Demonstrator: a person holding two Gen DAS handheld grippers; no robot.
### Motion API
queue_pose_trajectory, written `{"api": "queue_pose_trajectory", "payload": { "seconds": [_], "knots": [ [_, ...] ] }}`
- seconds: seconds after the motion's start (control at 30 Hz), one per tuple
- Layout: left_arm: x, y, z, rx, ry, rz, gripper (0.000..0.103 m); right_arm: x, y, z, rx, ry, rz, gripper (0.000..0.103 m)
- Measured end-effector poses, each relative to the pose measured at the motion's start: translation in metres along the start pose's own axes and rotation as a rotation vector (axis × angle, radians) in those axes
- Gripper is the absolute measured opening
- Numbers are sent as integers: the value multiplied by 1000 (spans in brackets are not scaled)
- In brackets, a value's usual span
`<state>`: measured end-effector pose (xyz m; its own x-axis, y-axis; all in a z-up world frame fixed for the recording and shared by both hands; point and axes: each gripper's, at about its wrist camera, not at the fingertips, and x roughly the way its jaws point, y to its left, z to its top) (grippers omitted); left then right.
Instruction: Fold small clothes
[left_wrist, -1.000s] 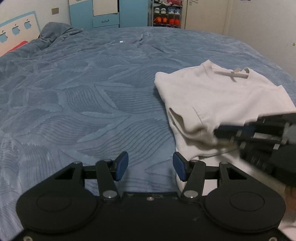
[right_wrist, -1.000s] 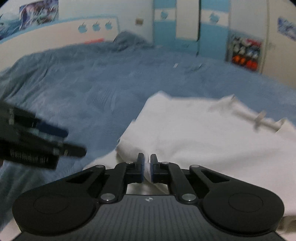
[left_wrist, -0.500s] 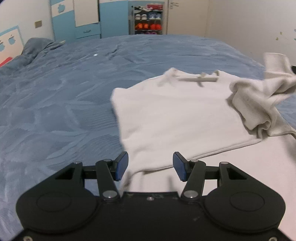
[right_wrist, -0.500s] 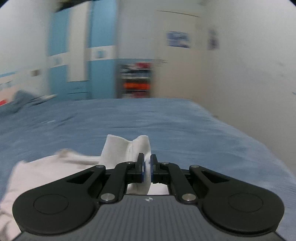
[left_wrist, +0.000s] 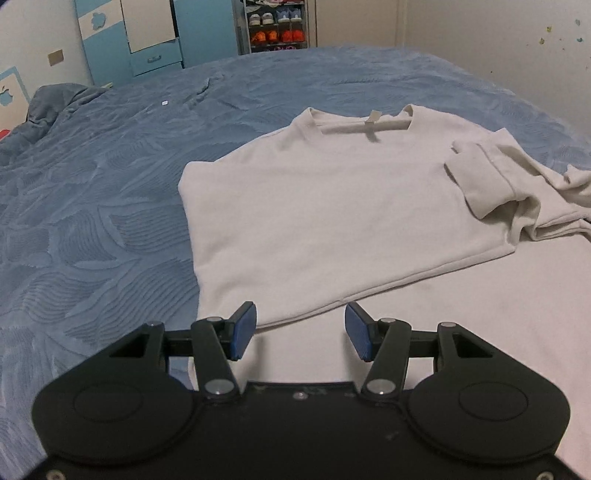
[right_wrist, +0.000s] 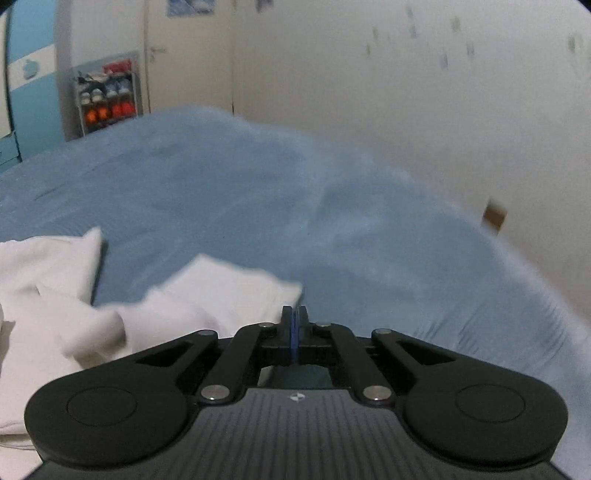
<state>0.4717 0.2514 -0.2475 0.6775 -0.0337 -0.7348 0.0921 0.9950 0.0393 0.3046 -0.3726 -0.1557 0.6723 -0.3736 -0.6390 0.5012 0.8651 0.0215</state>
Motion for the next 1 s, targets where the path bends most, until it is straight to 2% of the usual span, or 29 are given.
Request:
{"api": "queue_pose_trajectory", "payload": {
  "seconds": [0.07, 0.1, 0.17, 0.23, 0.27, 0.33, 0.4, 0.5, 0.6, 0.67, 0.7, 0.73, 0.77, 0.9, 1.0],
  "knots": [
    [4, 5, 0, -4, 1, -1, 55, -3, -5, -2, 67, 3, 31, 11],
    [3, 6, 0, -5, -1, -1, 55, -8, -5, -1, 83, -14, 53, 13],
    [2, 8, 1, -3, 0, 1, 55, -19, 2, 0, 55, -49, 100, 25],
    [0, 9, 0, -7, 0, 0, 55, -22, 13, 7, -9, -45, 135, 66],
    [0, 10, 0, -9, 1, -3, 55, -23, 17, 8, -31, -56, 157, 72],
    [0, 11, -1, -10, 2, -4, 55, -25, 29, 7, -117, -79, 220, 74],
    [1, 11, -2, -10, 4, 2, 55, -25, 43, 1, -236, -93, 247, 76],
    [2, 12, -4, -24, 7, -1, 55, -23, 61, -10, -393, -114, 231, 78],
    [4, 10, -5, -18, 13, 1, 55, -12, 68, -16, -489, -127, 168, 90],
    [6, 8, -5, -13, 19, 3, 55, -2, 67, -15, -511, -100, 141, 76],
    [6, 8, -5, -13, 19, 5, 55, 3, 62, -12, -490, -84, 168, 54],
    [6, 7, -5, -13, 20, 3, 55, 7, 58, -11, -458, -60, 200, 20],
    [7, 5, -5, -11, 21, 1, 55, 8, 55, -9, -440, -36, 220, 18],
    [8, -2, -2, 13, 26, 10, 55, -18, 47, -3, -414, -159, 223, 13],
    [5, -6, 1, 26, 19, 8, 55, -38, 29, 15, -331, -273, 132, 12]
  ]
}}
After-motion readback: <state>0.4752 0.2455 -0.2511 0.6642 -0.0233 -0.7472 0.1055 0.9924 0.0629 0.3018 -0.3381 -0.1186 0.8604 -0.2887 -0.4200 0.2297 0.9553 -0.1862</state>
